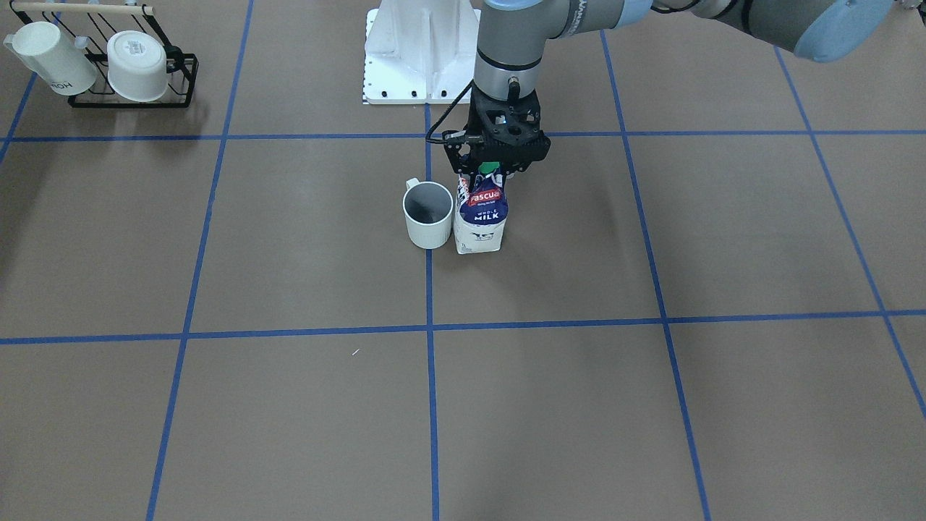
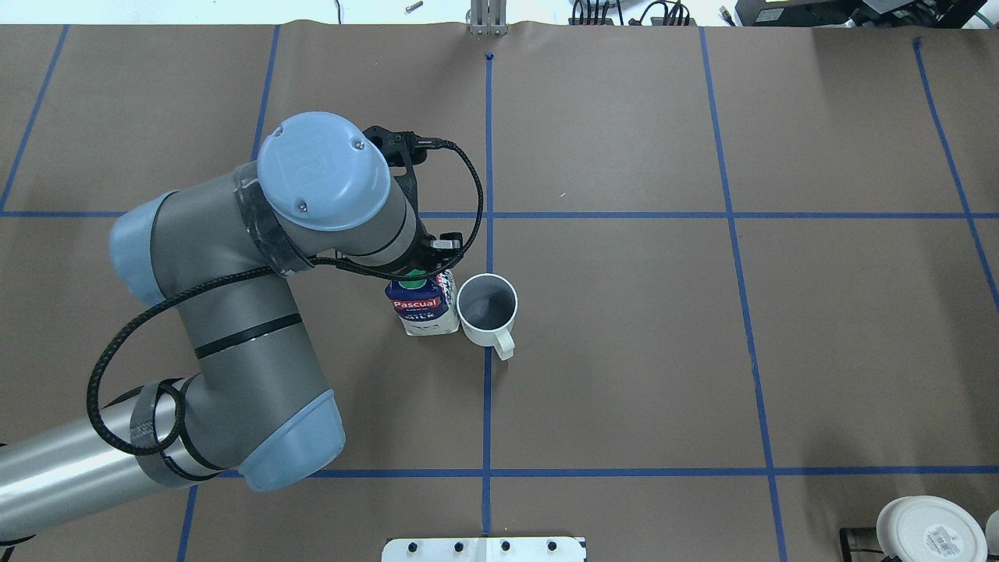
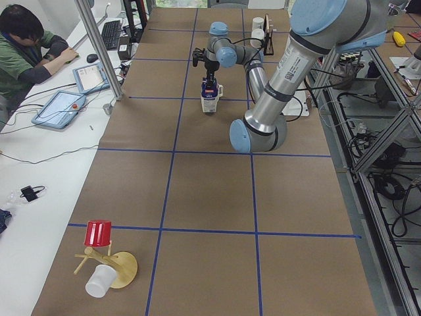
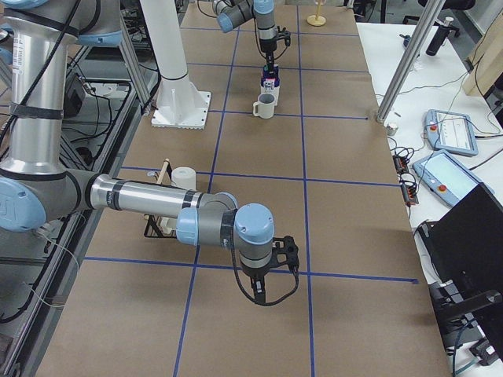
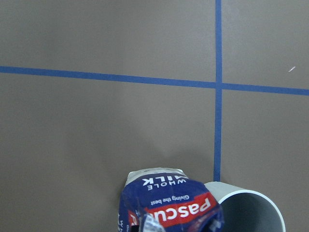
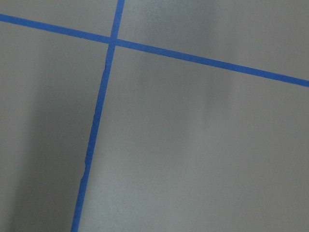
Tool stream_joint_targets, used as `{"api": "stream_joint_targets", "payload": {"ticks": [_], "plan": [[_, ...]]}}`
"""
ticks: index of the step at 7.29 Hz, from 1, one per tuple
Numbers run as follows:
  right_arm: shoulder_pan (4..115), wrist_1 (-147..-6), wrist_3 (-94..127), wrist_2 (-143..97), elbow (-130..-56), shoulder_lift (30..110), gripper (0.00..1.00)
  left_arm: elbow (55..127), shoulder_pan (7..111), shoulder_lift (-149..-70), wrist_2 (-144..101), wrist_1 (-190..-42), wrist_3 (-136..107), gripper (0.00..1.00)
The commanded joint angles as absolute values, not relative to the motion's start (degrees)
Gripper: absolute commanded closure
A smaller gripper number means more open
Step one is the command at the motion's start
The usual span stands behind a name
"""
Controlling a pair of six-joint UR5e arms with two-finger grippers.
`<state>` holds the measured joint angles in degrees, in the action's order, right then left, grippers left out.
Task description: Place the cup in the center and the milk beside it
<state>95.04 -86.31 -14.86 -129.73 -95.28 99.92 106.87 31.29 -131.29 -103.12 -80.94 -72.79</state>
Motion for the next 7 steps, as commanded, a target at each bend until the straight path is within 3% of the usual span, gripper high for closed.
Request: {"api": "stream_joint_targets", "payload": {"ticks": [1, 4, 7], "plan": [[95.0, -86.3, -14.8, -129.7, -95.4, 99.8, 0.0, 107.3, 31.3, -131.0, -102.4, -80.9, -72.3, 0.02], [95.0, -86.3, -14.8, -129.7, -95.4, 99.6, 0.0, 113.3, 33.3, -131.0, -102.6, -75.3, -64.5, 0.0], [95.1, -86.3, -14.9, -129.7, -94.7, 99.8, 0.0, 115.7, 49.4, -126.6, -114.7, -65.7, -35.8, 0.0]]}}
